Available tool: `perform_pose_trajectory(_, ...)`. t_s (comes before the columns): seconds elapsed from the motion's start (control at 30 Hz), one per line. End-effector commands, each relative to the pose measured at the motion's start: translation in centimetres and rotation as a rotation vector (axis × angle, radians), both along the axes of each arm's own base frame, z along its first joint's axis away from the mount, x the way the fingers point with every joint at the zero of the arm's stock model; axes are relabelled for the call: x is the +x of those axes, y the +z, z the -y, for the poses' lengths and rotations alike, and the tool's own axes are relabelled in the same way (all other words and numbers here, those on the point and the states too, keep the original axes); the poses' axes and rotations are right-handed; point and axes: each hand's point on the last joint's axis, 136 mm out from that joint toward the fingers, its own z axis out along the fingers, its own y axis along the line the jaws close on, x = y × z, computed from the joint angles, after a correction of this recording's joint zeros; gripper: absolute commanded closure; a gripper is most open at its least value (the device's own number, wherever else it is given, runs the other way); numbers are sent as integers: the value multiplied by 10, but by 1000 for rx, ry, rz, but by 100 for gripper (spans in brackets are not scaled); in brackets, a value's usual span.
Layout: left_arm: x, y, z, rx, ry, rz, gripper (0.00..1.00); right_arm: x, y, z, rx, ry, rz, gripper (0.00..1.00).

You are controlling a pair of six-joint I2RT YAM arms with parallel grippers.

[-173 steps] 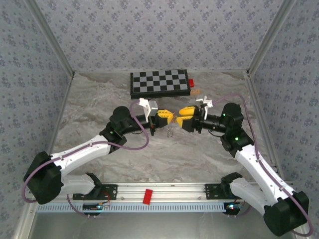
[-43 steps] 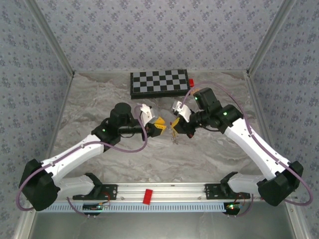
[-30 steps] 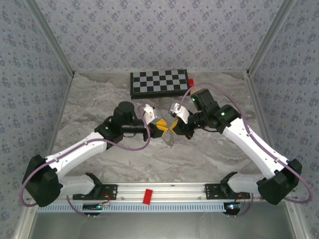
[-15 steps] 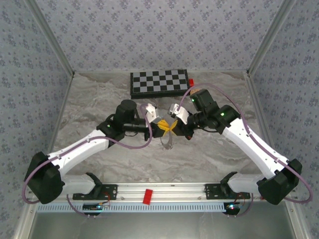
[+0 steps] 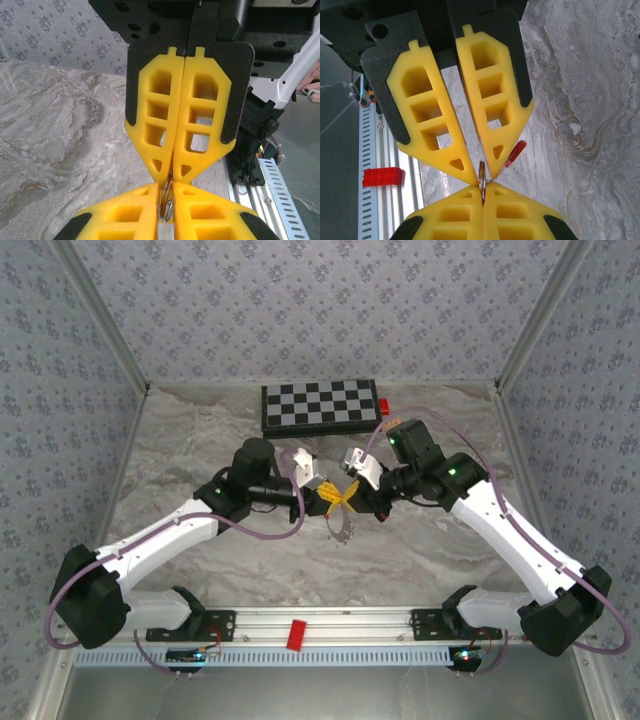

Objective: Put the keys on the keyring

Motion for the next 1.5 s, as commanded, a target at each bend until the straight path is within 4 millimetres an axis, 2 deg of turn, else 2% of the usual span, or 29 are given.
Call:
perform_pose_trajectory(0.0,-3,0,-1,19,-10,7,80,-4,18,-3,76,18,22,100)
perform_pose_trajectory(0.07,-2,-1,-1,23,-2,9,74,-3,18,-3,78,13,22,100)
perform_pose_trajectory(0.23,0,-2,0,25,2,0,74,-1,17,-4,78,9,26,100)
perform_pose_trajectory(0.33,-1,0,2,13,-14,-6,77,0,17,-4,79,8,30,100)
perform_pose_trajectory(0.4,-3,1,4,9,-28,-15,83,0,17,-5,82,11,31,100)
perform_pose_trajectory(0.6,-3,4,7,-3,-33,-19,83,-1,13,-6,75,20,14,100)
perform_pose_trajectory(0.7,-3,8,7,-15,-27,-16,97,0,11,-6,69,17,16,100)
perform_pose_trajectory(0.83,-3,14,5,-40,-14,0,100,0,10,-3,64,9,35,100)
perform_pose_trajectory(0.87,-3,15,4,-45,-9,4,100,-1,10,-2,65,8,37,94)
perform_pose_trajectory(0.93,-2,18,3,-59,4,11,100,-3,2,2,64,-15,22,88)
perform_pose_trajectory(1.0,-2,20,3,-76,13,17,100,1,5,7,93,-55,38,80)
perform_pose_trajectory(1.27,6,34,0,-159,86,54,100,18,34,32,328,-224,78,79)
perform_pose_trajectory(1.37,6,38,0,-183,106,85,100,23,32,40,358,-265,97,80)
perform_pose_trajectory(1.47,5,41,2,-192,120,105,100,24,30,39,366,-268,95,78)
